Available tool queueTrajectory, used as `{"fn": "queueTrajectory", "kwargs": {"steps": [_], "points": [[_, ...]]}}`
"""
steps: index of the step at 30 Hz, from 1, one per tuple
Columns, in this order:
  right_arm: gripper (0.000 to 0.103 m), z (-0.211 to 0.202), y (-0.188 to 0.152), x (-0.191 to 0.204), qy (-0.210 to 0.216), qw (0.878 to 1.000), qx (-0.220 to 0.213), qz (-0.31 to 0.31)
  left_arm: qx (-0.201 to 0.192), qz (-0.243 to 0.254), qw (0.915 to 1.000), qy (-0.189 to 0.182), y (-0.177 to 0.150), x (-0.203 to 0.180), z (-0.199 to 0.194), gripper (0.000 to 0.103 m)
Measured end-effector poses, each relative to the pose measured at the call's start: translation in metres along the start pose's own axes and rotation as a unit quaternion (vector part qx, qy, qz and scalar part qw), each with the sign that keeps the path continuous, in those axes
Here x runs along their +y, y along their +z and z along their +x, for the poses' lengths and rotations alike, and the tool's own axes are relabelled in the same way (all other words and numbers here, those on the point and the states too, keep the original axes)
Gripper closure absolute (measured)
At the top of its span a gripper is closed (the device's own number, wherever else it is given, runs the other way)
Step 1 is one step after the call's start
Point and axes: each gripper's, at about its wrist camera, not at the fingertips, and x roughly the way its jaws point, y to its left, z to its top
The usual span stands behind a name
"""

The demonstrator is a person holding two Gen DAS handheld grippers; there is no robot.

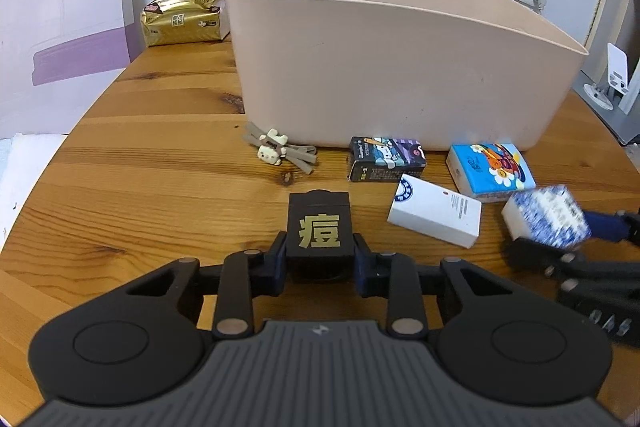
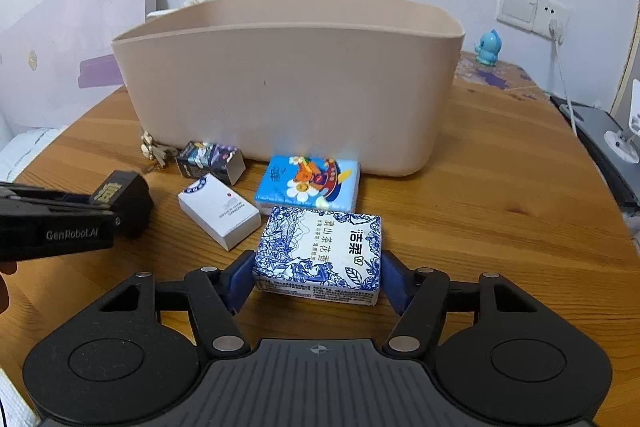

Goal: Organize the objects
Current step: 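Grasp the black cube with the left tool while the right tool grasps the blue-white tissue pack, then carry the cube and tissue pack over the bin and release both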

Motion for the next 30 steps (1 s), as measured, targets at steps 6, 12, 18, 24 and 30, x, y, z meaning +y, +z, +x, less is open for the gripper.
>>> {"fn": "queueTrajectory", "kwargs": {"steps": [6, 12, 18, 24, 30], "points": [[0.041, -0.030, 0.012, -0.005, 0.000, 0.999, -0.034, -0.004, -0.022, 0.005, 0.9997, 0.000, 0.001, 0.008, -0.023, 0.069], [0.041, -0.062, 0.033, -0.009, 0.000, 0.997, -0.078, -0.005, -0.061, 0.024, 0.9978, 0.003, 0.018, 0.011, -0.053, 0.069], [0.041, -0.085, 0.057, -0.014, -0.006, 0.992, -0.122, -0.005, -0.103, 0.035, 0.9941, 0.002, 0.042, 0.008, -0.077, 0.069], [0.041, -0.097, 0.082, -0.013, -0.011, 0.988, -0.152, -0.009, -0.127, 0.049, 0.9906, 0.000, 0.067, 0.004, -0.085, 0.069], [0.041, -0.092, 0.108, -0.015, -0.017, 0.986, -0.167, -0.010, -0.138, 0.066, 0.9883, -0.003, 0.097, -0.003, -0.081, 0.069]]}}
